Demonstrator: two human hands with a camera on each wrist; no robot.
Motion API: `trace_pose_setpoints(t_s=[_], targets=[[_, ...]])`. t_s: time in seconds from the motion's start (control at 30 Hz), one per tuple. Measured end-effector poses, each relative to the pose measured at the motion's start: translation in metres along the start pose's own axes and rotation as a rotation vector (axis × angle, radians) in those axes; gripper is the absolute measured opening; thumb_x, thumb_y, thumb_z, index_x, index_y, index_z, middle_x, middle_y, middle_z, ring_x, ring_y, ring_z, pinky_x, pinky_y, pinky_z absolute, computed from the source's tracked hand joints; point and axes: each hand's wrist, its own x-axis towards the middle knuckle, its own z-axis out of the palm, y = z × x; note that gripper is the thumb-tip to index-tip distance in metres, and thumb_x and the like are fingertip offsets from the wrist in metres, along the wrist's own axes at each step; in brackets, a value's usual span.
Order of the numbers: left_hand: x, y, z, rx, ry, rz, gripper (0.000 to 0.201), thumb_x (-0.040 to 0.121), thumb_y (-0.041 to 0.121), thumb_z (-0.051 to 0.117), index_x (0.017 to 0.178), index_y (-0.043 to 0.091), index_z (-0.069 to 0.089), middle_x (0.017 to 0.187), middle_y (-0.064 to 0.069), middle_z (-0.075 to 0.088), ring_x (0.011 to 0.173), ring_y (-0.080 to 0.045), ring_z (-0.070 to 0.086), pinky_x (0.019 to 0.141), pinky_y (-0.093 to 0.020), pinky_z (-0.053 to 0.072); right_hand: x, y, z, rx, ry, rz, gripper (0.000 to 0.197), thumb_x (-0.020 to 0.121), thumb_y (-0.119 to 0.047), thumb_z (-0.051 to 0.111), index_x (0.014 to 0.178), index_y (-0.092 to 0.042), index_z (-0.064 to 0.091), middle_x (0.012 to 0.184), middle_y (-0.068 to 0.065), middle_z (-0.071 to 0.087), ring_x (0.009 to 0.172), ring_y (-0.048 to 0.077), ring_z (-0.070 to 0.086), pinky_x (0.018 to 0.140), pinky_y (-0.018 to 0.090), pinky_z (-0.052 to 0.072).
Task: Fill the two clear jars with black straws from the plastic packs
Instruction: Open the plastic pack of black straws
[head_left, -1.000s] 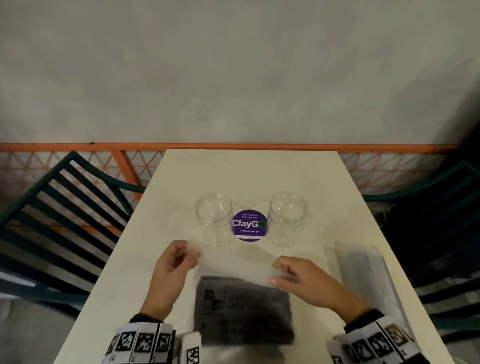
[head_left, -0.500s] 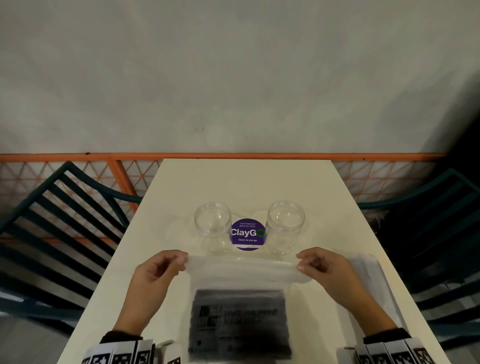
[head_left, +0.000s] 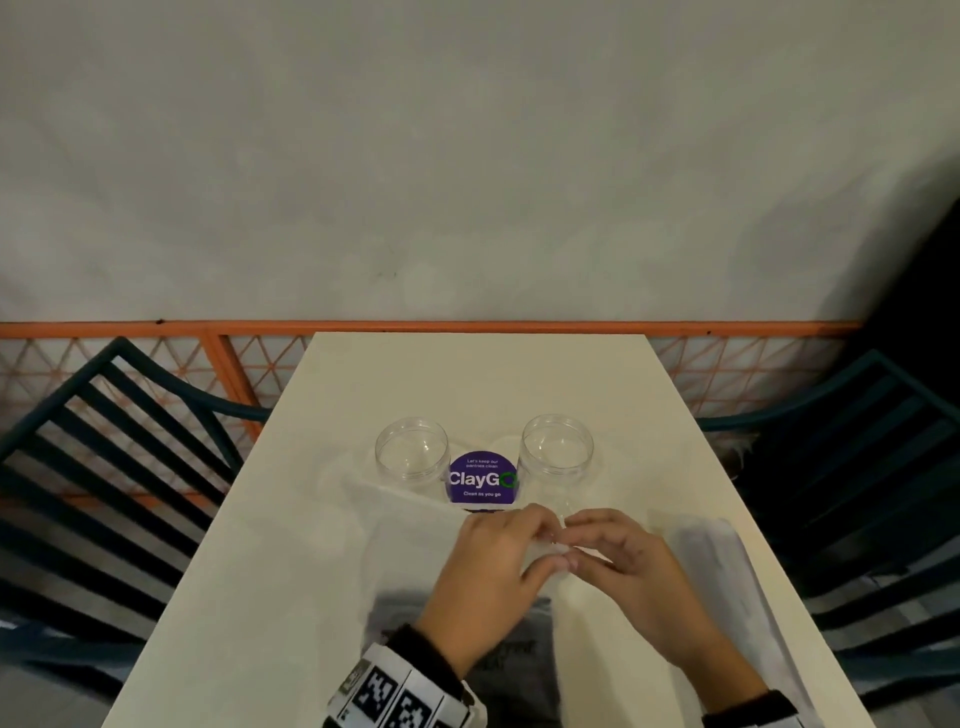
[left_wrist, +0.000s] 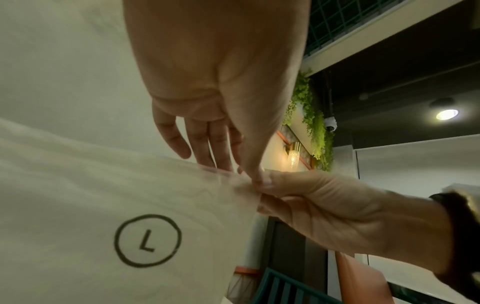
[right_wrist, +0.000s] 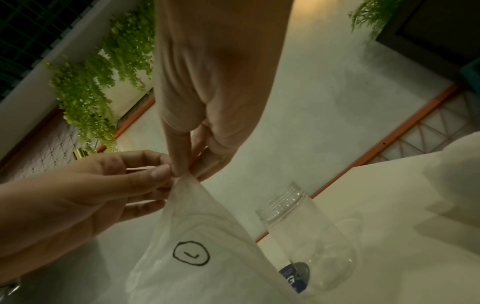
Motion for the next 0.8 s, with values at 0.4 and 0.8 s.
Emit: trace_pose_setpoints(t_s=[0.4,0.8], targets=[[-0.004,-0.014,0.001,0.162,-0.011,0.007,0.027,0.077,0.052,0.042,0.083,0.035,0.062,0.085,0.018,0.050,0.085,0.001,0.048,0.081,-0.018,0.029,-0.012,-0.002,0.002,-0.546,0.095,-0.178,0.023,0.078,-0.017,0.072,0.069,-0.036,0.062,0.089,-0.011,0.064,0.087,0.003,0.059,0.076,0.005,0.040],[-0.022,-0.035,-0.032,0.383,0.163,-0.050,0.013,0.077,0.035,0.045,0.074,0.037,0.057,0.088,0.017,0.054,0.087,0.002,0.044,0.072,-0.024,0.014,-0.010,-0.004,0.001,-0.630,0.146,-0.243,0.031,0.083,-0.011,0.065,0.073,-0.038,0.055,0.091,-0.032,0.059,0.076,-0.002,0.055,0.062,0.004,0.039]])
